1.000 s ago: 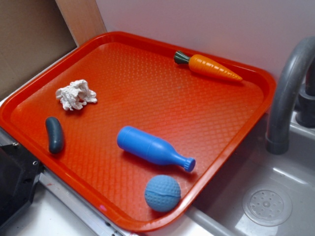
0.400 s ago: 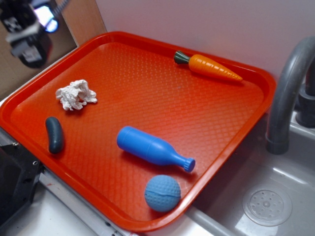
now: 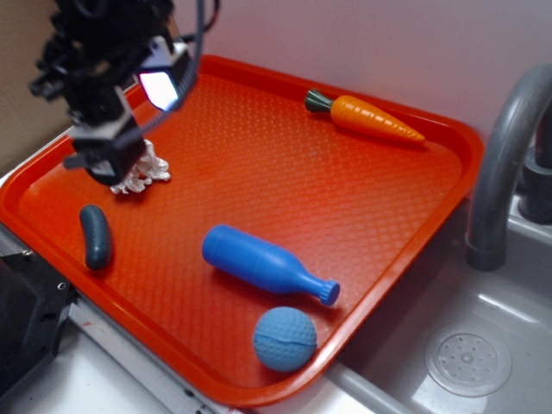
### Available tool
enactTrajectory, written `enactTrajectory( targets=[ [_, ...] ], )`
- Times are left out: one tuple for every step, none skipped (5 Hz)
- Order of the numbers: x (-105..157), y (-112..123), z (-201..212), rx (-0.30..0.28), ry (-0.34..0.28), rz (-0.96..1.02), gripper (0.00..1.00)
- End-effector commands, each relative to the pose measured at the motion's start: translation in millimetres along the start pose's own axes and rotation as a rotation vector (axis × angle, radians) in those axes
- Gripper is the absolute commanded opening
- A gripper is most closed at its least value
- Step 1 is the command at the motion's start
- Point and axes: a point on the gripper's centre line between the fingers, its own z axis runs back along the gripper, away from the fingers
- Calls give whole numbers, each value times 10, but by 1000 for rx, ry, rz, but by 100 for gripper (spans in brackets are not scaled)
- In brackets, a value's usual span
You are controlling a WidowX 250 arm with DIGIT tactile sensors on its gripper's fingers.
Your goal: Grab the blue bottle.
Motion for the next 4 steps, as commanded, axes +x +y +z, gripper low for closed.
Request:
enactTrajectory(
  targets=[
    [169,-81,-381,6,52,-84,100],
    [253,-157,-590,15,115,-123,100],
    [280,-171,-752,47,185,-131,100],
    [268,-123,-917,50,222,-116,100]
  ],
)
